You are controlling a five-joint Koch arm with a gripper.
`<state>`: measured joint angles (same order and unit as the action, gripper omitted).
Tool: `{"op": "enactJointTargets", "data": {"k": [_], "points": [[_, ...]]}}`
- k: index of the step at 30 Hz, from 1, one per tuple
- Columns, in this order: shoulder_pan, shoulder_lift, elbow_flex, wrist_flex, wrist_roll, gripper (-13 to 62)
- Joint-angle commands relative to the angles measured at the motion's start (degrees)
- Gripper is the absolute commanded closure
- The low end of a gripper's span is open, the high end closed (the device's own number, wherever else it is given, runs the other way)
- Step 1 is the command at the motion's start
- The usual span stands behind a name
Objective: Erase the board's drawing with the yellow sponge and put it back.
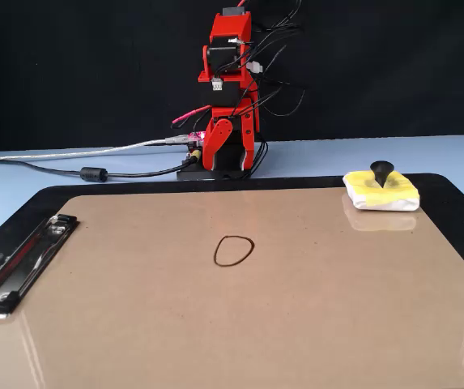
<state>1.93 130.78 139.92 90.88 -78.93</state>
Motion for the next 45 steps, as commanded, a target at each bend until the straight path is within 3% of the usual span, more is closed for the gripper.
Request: {"op": "enactJointTargets", "data": {"k": [1,16,19,24,28,35,40,45], "points": [[0.35,3.87,1.49,3.69,-0.09,14.7],[0.44,3.87,1.14,3.60,-0.18,15.4],[-0.18,3.96,-6.59,3.52,0.00,15.7],[-18.72,2.99,-25.49,-1.41,-0.62,16.0],[-37.53,3.16,-27.86,-17.84,-3.87,15.9],[-59.68,-2.02,-14.85,-59.85,-23.55,16.1],[-64.07,-6.77,2.37,-94.39,-24.87,16.1],[-65.83,-15.73,6.50,-107.05,-21.45,16.1]]}}
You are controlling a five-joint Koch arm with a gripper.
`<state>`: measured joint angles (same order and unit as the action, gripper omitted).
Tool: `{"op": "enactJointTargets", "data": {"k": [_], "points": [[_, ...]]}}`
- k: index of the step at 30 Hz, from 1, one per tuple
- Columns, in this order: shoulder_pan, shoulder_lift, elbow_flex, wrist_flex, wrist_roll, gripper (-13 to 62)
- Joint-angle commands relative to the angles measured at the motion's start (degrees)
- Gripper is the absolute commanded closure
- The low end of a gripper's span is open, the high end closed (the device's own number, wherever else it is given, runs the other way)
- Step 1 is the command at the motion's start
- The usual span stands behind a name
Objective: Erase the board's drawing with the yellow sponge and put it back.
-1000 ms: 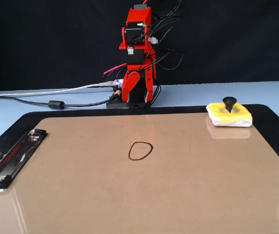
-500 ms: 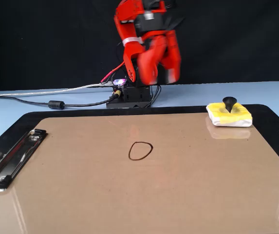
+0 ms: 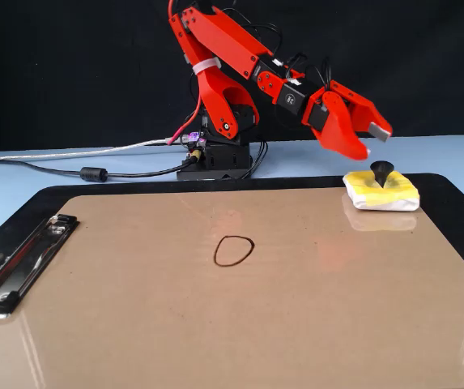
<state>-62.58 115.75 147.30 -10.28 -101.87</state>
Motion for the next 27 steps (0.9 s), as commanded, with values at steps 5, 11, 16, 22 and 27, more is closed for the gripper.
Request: {"op": "enactJointTargets", "data": {"k": [5,11,16,22,27], "points": [[-1.23,-7.73,-2.11,-6.24,3.78,16.1],[-1.32,-11.51,-2.55,-8.00,3.78,16.2],[-1.32,-18.81,-2.64,-16.61,5.27,16.2],[-1.23,-23.12,-2.64,-22.06,7.73,19.4],[-0.79,-22.76,-2.29,-22.15,7.73,38.4]]}}
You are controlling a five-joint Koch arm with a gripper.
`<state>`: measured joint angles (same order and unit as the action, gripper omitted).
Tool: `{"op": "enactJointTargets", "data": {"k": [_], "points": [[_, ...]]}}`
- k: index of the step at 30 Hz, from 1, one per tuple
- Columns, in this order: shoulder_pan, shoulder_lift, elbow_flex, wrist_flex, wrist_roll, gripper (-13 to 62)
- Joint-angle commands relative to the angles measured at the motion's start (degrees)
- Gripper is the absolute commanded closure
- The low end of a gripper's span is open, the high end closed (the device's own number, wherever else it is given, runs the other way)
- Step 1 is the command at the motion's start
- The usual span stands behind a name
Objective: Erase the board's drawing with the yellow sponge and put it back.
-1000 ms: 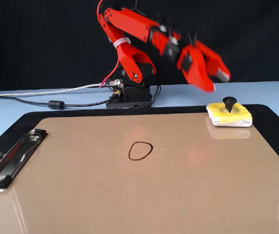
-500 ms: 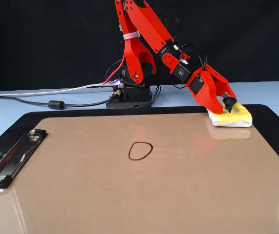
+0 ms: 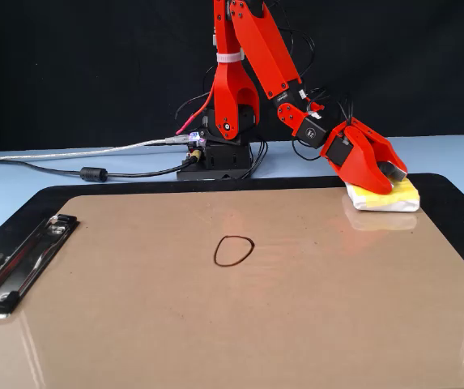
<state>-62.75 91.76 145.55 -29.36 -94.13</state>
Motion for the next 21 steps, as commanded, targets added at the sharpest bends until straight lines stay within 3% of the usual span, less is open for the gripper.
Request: {"op": "enactJointTargets", "data": {"k": [1,3,5,6,10,14,21], "points": [[-0.62,1.23,-0.44,-3.08,0.00,40.3],[-0.53,1.23,0.09,-3.08,0.00,44.4],[0.35,1.41,0.70,-3.08,0.00,56.7],[1.32,1.41,0.97,-3.08,0.00,58.0],[3.43,3.25,1.49,-2.90,-0.44,57.6],[5.71,15.64,2.90,4.39,-1.41,57.6],[12.04,43.42,-3.60,50.45,-3.43,57.6]]}}
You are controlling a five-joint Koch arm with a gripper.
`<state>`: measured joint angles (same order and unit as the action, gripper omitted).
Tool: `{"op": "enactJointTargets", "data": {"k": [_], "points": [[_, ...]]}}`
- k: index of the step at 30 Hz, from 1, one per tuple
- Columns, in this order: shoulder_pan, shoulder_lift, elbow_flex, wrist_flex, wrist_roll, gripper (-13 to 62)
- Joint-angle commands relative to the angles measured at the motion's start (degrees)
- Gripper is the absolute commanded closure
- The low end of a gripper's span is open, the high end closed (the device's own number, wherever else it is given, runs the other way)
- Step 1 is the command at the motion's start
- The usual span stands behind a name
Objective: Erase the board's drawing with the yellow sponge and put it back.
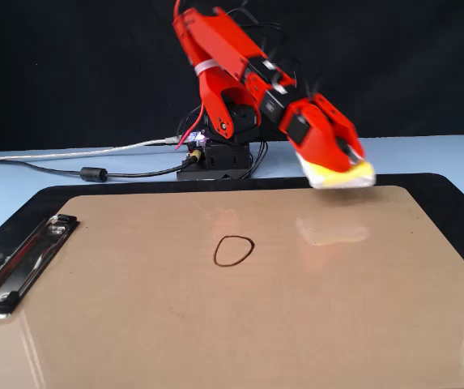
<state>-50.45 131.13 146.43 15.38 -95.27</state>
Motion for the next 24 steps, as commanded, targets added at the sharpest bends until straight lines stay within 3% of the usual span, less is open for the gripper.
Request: {"op": "enactJointTargets", "data": {"k": [1,3,13,24], "points": [[1.76,3.69,-7.03,10.81,-2.02,57.6],[10.46,3.52,-12.13,17.31,-0.88,57.6],[47.20,-2.29,-13.45,12.48,9.67,57.6],[49.66,-20.21,-3.69,-19.95,9.40,57.6]]}}
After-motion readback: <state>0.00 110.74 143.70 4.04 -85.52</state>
